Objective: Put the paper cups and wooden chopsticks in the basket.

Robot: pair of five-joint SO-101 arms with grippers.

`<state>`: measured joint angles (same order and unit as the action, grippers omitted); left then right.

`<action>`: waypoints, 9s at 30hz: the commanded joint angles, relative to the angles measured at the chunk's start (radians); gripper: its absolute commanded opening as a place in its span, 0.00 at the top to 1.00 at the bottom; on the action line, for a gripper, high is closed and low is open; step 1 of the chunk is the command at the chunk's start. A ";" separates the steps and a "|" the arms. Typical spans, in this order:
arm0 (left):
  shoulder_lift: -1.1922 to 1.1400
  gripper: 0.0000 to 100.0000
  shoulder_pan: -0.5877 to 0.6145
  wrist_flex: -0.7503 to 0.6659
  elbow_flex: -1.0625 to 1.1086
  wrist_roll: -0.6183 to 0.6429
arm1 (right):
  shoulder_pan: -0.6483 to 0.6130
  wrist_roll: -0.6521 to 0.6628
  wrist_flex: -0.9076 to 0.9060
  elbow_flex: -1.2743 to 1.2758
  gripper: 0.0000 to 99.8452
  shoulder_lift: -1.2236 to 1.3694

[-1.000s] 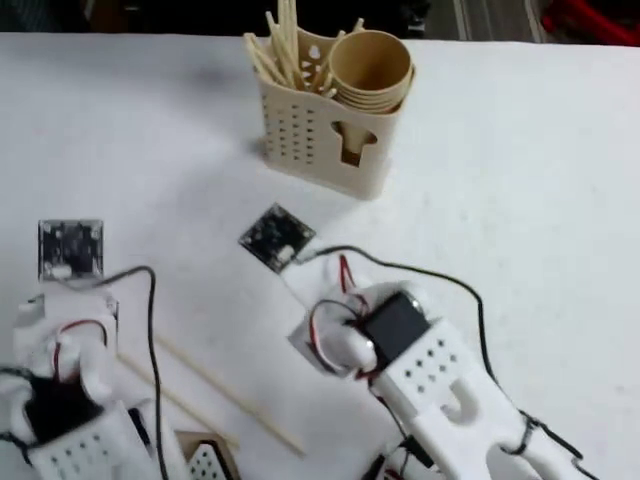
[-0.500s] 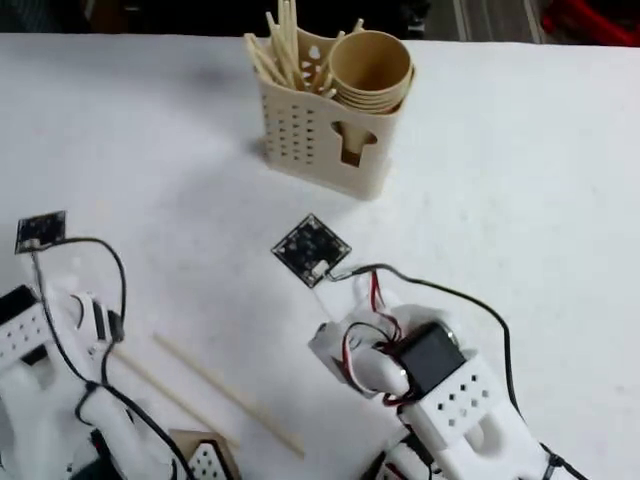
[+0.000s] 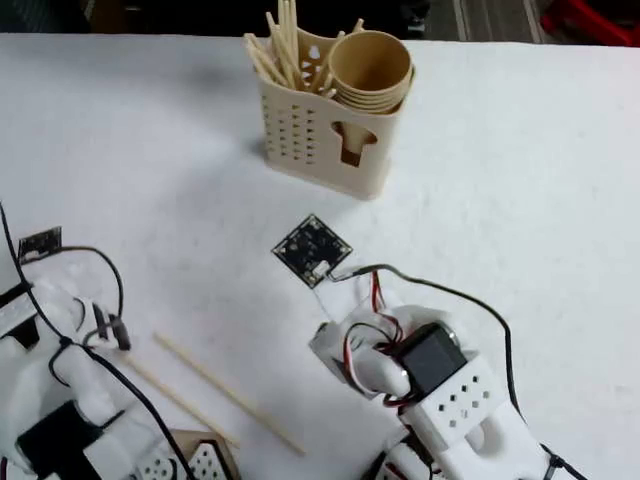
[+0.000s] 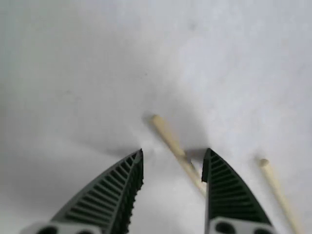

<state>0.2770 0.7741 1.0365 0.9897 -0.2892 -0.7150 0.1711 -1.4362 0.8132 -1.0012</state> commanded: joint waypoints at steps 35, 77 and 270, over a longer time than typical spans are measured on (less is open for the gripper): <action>-0.113 0.98 -0.366 -0.080 -0.557 0.290 | 0.004 -0.003 0.008 -0.011 0.86 -0.016; -0.113 0.98 -0.638 0.376 -1.669 0.091 | 0.024 -0.055 0.013 -0.005 0.86 -0.016; 1.543 0.85 -0.624 0.206 0.703 0.089 | 0.076 -0.463 0.905 0.462 0.98 -0.128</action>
<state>1.8144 0.1665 1.1515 1.6970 -0.1987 -0.6613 -0.2938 -0.5508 1.2827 -1.1086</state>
